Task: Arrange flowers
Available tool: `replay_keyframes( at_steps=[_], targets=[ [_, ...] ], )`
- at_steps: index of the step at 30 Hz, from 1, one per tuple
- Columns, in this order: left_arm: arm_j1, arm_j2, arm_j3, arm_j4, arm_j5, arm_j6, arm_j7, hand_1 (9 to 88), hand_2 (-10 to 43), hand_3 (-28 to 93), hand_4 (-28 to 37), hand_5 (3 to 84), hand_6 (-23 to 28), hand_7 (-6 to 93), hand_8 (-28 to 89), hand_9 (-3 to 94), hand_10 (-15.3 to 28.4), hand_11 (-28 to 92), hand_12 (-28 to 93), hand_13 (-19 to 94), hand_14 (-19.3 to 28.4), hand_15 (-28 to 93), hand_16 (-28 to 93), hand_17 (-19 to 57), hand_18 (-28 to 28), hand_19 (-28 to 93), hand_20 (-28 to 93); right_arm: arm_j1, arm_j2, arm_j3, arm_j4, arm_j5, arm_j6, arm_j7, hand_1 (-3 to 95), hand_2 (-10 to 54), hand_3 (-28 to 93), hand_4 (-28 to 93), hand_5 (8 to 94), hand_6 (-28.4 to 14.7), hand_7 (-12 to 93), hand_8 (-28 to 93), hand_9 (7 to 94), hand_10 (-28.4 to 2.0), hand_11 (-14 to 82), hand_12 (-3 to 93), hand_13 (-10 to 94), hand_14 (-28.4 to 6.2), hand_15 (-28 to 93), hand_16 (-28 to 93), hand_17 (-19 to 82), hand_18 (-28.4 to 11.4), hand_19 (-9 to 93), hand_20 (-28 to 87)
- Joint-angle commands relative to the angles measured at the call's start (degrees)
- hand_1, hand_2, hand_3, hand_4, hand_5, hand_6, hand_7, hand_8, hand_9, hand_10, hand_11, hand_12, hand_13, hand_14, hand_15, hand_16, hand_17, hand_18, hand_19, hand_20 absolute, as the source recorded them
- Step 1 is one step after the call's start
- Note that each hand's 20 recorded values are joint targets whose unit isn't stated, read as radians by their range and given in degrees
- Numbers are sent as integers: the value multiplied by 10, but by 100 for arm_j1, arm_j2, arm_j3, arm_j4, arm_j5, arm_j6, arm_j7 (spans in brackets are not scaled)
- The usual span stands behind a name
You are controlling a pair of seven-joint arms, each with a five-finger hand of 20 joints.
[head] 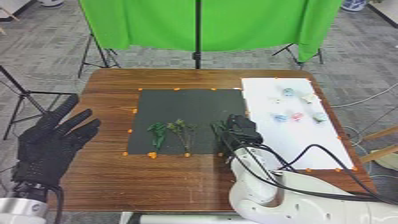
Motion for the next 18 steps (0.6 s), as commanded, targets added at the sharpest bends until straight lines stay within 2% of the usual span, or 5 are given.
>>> replay_keyframes(
  at_steps=[1, 9, 11, 18],
  targets=[
    [32, -39, 20, 27, 23, -29, -70, 204, 71, 751, -283, 261, 46, 151, -107, 234, 175, 193, 126, 160, 258, 442, -55, -151, 228, 470, 218, -96, 29, 61, -61, 80, 86, -48, 497, -95, 714, -242, 928, -22, 183, 112, 937, -85, 462, 131, 907, -67, 612, 199, 391, -227, 932, 117],
    [14, -37, 45, 26, 39, -31, -64, 207, 70, 760, -282, 262, 47, 152, -107, 234, 176, 192, 126, 160, 257, 443, -55, -151, 228, 471, 217, -103, 11, 86, -106, 113, 58, -118, 462, -95, 726, -245, 933, -12, 191, 91, 937, -90, 471, 129, 906, -71, 615, 198, 389, -231, 932, 119],
    [-13, -42, 49, 39, 35, -30, -97, 208, 71, 759, -282, 262, 47, 152, -107, 234, 175, 192, 126, 160, 258, 443, -55, -151, 228, 471, 217, -126, 22, 111, -118, 55, 71, -121, 442, -95, 726, -245, 929, -10, 187, 79, 937, -90, 464, 130, 905, -73, 614, 198, 387, -230, 932, 110],
    [28, -78, 23, 22, 49, -17, -126, 210, 72, 759, -280, 263, 47, 152, -107, 233, 174, 192, 126, 160, 258, 443, -56, -151, 228, 472, 217, -320, 134, 279, -264, -194, 338, -30, 397, -95, 728, -248, 905, -8, 171, 41, 937, -94, 439, 137, 897, -77, 602, 192, 389, -221, 925, 65]
  ],
)
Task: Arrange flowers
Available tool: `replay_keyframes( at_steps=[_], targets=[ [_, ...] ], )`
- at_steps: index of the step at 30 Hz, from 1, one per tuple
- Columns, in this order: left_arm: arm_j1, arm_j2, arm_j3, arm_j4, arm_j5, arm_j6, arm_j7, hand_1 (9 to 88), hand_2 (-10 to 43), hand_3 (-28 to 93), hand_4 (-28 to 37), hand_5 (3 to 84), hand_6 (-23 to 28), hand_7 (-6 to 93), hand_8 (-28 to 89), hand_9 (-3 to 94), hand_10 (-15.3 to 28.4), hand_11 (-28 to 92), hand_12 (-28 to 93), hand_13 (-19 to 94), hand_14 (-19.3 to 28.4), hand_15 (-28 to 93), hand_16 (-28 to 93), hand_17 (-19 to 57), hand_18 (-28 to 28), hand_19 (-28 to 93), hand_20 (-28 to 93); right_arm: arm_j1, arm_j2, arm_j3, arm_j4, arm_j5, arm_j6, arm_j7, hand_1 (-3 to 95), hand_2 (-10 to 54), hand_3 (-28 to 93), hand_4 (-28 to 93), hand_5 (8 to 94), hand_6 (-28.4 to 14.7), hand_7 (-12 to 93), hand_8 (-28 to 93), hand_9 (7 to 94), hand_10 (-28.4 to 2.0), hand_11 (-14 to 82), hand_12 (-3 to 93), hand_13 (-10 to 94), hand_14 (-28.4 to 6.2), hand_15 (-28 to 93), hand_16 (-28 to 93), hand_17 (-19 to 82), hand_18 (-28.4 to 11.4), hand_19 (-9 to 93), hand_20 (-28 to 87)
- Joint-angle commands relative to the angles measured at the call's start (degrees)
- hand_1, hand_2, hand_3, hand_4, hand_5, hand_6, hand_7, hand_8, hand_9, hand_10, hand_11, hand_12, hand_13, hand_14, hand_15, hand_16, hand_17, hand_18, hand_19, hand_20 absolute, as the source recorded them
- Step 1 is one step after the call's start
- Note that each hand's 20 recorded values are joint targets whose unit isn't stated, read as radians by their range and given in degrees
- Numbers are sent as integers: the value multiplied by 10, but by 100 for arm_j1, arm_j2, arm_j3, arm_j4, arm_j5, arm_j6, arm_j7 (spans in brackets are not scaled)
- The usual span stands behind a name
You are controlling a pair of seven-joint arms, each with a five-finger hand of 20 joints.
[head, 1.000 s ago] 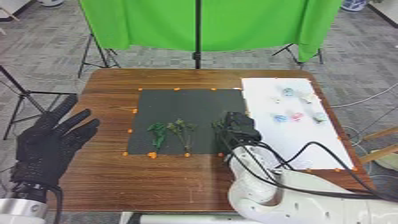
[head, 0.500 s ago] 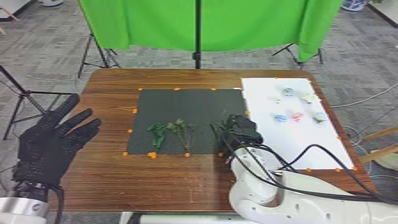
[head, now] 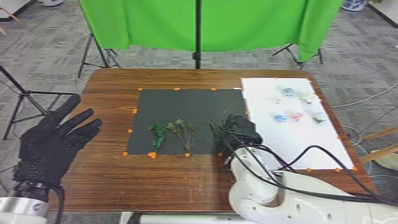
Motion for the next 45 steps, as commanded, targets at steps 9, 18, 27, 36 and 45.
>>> replay_keyframes(
  at_steps=[9, 18, 27, 36, 45],
  targets=[
    [23, -39, -8, 24, 53, -37, -72, 212, 73, 756, -277, 264, 48, 152, -107, 234, 176, 193, 125, 160, 258, 446, -56, -151, 228, 473, 217, -252, 357, 321, -153, -659, 576, 232, 352, -76, 728, -229, 904, -6, 185, -106, 937, -98, 432, 142, 894, -82, 605, 188, 389, -228, 932, 32],
    [-22, -16, 14, 25, 69, -46, -134, 212, 73, 756, -278, 264, 49, 152, -107, 234, 175, 195, 126, 160, 259, 447, -57, -150, 228, 474, 217, -353, 869, 978, -167, -436, 690, 253, 329, -59, 732, -225, 760, -25, 145, -116, 918, -119, 281, 168, 844, -100, 579, 171, 353, -243, 904, 12],
    [-69, 6, 40, 36, 64, -27, -156, 211, 72, 757, -279, 264, 48, 152, -107, 234, 175, 195, 125, 159, 259, 446, -58, -150, 228, 474, 216, -712, 1034, 1584, -35, -105, 46, 271, 329, -68, 747, -225, 548, -43, 109, -114, 880, -144, 264, 167, 834, -107, 578, 165, 345, -253, 901, 11],
    [-124, -14, 90, 53, 51, -28, -164, 211, 72, 757, -280, 264, 48, 152, -107, 234, 176, 196, 124, 160, 259, 447, -58, -150, 228, 474, 215, -702, 946, 1630, 300, 159, -655, 252, 341, -79, 748, -228, 487, -39, 110, -115, 859, -149, 266, 164, 831, -108, 582, 161, 343, -254, 903, 6],
    [-113, -4, 107, 51, 52, -72, -86, 211, 72, 757, -279, 264, 48, 152, -107, 234, 175, 196, 124, 159, 259, 447, -58, -150, 227, 472, 214, -386, 871, 1229, 841, 384, -872, 347, 355, -90, 746, -232, 495, -26, 119, -119, 855, -148, 265, 162, 830, -107, 582, 158, 346, -253, 904, -5]
  ],
)
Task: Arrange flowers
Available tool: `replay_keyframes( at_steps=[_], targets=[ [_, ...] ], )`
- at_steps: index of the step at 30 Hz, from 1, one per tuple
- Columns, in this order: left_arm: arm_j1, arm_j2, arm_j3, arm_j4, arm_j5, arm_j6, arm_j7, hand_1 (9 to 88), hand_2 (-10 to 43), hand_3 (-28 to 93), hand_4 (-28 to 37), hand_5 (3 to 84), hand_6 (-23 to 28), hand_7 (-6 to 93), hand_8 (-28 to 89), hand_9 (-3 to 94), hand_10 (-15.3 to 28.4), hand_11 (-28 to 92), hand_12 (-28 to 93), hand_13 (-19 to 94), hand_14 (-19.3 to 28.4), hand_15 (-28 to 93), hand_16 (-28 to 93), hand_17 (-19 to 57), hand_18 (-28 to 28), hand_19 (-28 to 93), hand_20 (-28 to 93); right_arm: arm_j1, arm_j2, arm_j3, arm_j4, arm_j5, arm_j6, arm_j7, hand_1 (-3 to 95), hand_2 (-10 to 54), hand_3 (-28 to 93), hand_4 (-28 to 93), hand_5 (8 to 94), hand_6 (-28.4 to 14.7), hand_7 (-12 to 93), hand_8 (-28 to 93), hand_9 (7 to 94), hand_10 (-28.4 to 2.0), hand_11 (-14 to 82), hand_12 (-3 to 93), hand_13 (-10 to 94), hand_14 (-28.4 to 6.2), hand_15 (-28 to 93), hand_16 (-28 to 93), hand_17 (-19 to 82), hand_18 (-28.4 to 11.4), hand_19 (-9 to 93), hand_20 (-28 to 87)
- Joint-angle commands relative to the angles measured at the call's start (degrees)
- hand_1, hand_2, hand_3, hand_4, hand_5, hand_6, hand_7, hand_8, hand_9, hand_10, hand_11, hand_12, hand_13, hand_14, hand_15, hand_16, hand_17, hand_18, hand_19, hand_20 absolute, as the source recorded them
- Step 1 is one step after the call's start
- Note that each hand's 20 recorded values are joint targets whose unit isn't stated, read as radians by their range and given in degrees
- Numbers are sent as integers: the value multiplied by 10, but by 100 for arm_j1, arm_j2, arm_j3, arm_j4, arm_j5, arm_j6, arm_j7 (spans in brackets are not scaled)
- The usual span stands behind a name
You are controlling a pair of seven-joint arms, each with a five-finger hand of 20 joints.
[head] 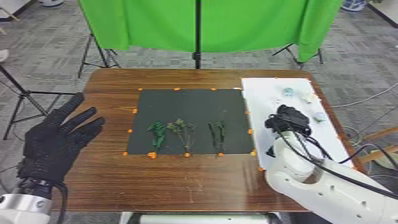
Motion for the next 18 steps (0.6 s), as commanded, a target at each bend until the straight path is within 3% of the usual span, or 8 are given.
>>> replay_keyframes(
  at_steps=[1, 4, 7, 18],
  targets=[
    [55, -7, 14, 25, 11, -56, 9, 211, 72, 757, -279, 264, 48, 152, -107, 234, 175, 196, 124, 159, 259, 447, -58, -150, 227, 472, 214, 265, -91, -345, 451, 87, -203, 69, 361, -93, 746, -234, 509, -23, 123, -121, 855, -148, 265, 162, 830, -106, 582, 158, 347, -252, 904, -8],
    [24, 2, 35, 43, 9, -91, 9, 211, 72, 757, -279, 263, 48, 152, -106, 234, 175, 196, 124, 160, 259, 448, -57, -150, 227, 472, 213, 386, -81, -662, 607, -268, 143, 46, 427, -95, 751, -254, 663, -6, 132, -106, 868, -121, 241, 162, 836, -92, 560, 158, 362, -233, 898, -13],
    [91, -7, 27, 13, 12, -73, 67, 211, 72, 757, -279, 264, 48, 152, -107, 234, 175, 196, 124, 160, 259, 447, -58, -150, 227, 472, 214, 474, -96, -886, 635, -544, 354, 37, 535, -95, 693, -281, 825, 2, 162, 19, 927, -81, 160, 245, 865, -66, 513, 178, 385, -210, 895, 0],
    [137, -28, -110, -99, 74, -122, 114, 210, 71, 757, -279, 264, 48, 152, -106, 234, 175, 194, 125, 159, 258, 446, -58, -151, 228, 473, 214, 992, -194, -1274, 252, -1292, 987, 44, 573, -95, 696, -283, 881, -7, 164, 38, 937, -82, 220, 233, 895, -46, 498, 202, 404, -189, 897, 15]
  ],
)
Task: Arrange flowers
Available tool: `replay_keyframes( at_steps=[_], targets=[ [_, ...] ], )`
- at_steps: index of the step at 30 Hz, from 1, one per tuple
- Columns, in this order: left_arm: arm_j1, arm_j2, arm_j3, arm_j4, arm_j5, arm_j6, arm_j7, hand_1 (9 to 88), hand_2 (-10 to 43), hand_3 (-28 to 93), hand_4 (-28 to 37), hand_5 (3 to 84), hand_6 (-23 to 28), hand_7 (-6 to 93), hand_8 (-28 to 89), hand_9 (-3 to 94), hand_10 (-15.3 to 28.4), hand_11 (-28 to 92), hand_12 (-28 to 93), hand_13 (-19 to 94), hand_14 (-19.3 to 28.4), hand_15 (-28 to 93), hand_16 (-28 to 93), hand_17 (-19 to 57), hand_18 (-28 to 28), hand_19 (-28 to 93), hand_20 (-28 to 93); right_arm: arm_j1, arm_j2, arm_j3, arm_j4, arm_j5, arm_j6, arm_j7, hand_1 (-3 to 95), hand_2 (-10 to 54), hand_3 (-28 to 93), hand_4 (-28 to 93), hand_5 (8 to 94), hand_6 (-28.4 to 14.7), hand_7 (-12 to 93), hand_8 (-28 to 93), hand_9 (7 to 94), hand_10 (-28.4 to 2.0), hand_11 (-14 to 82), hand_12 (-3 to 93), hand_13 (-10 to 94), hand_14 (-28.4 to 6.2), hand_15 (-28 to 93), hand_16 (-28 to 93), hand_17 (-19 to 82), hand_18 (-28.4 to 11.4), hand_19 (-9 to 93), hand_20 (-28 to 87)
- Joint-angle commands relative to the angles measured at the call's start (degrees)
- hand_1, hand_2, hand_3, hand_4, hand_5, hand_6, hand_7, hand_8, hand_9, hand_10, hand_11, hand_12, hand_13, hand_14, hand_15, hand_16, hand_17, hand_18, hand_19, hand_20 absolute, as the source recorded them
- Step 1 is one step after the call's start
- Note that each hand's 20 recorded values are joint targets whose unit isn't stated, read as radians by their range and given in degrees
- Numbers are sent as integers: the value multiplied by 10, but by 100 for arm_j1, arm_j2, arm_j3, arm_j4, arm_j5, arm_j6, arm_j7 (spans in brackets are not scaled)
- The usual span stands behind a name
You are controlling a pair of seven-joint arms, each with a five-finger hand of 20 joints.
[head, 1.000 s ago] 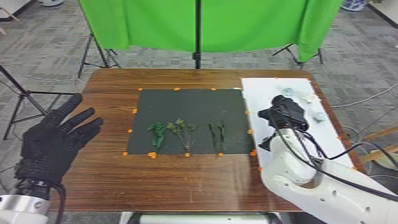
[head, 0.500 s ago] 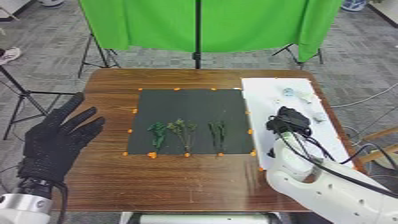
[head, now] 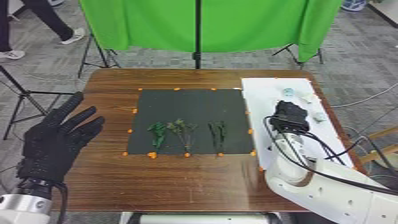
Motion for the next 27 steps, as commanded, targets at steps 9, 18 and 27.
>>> replay_keyframes(
  at_steps=[9, 18, 27],
  targets=[
    [-129, 187, -125, -168, 88, -87, 161, 189, 79, 740, -282, 265, 48, 152, -106, 237, 179, 196, 125, 161, 261, 449, -57, -145, 232, 487, 223, 1594, -1190, -1215, -236, 109, 357, -800, 570, -95, 704, -283, 881, -7, 163, 44, 937, -86, 227, 232, 895, -46, 506, 209, 397, -186, 902, 24],
    [-934, 626, 6, -36, 120, -357, 153, 187, 76, 743, -283, 266, 49, 153, -107, 238, 179, 195, 125, 163, 261, 450, -59, -141, 234, 495, 236, 2535, -2410, -2226, -108, 873, 605, -1575, 565, -95, 707, -283, 879, -3, 163, 44, 937, -81, 229, 235, 887, -40, 516, 214, 374, -180, 902, 38],
    [-2239, 1149, 647, 318, 56, -704, -172, 190, 75, 743, -283, 266, 49, 152, -106, 239, 180, 194, 124, 164, 262, 451, -59, -138, 235, 499, 244, 3692, -3175, -3755, 106, 1539, 1342, -1458, 547, -95, 704, -283, 865, 14, 176, 33, 937, -66, 223, 239, 865, -33, 548, 209, 334, -170, 876, 117]
  ],
)
